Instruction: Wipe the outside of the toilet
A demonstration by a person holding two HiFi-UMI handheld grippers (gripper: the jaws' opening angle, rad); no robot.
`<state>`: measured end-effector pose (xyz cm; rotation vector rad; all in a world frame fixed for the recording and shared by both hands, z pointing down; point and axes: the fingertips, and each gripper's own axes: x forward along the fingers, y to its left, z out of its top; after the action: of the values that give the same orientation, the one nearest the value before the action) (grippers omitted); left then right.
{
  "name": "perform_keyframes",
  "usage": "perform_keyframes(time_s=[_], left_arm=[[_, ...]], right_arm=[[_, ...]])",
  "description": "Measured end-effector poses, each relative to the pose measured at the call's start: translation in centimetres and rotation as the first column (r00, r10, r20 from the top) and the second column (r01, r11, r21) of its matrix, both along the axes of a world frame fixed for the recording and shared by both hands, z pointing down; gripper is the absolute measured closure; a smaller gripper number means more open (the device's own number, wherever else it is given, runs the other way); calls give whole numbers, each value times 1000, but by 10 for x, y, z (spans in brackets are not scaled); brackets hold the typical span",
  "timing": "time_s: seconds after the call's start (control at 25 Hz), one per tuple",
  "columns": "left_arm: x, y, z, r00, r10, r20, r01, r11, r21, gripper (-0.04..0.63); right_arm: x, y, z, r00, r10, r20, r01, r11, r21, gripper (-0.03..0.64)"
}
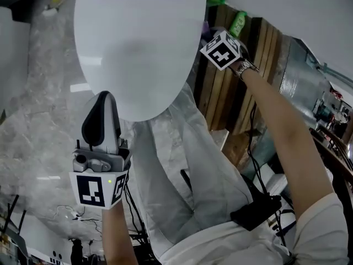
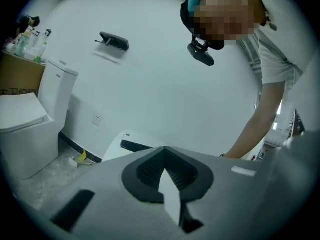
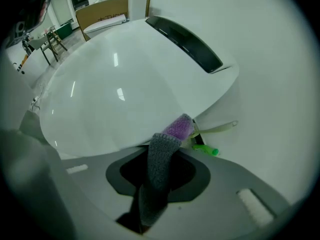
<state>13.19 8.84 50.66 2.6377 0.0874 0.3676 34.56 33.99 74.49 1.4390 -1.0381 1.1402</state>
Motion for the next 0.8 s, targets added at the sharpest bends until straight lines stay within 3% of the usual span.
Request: perform_keyframes(time_s=[0.32, 0.8], left_arm=[[-18, 24, -6, 986, 167, -23, -167, 986, 3, 591], [-27, 44, -4, 983, 181, -38, -180, 983, 15, 591]], right_arm=[[-100, 24, 9, 994, 95, 63, -96, 995, 14, 524], [-216, 30, 26, 970, 165, 178, -181, 980, 81, 523]])
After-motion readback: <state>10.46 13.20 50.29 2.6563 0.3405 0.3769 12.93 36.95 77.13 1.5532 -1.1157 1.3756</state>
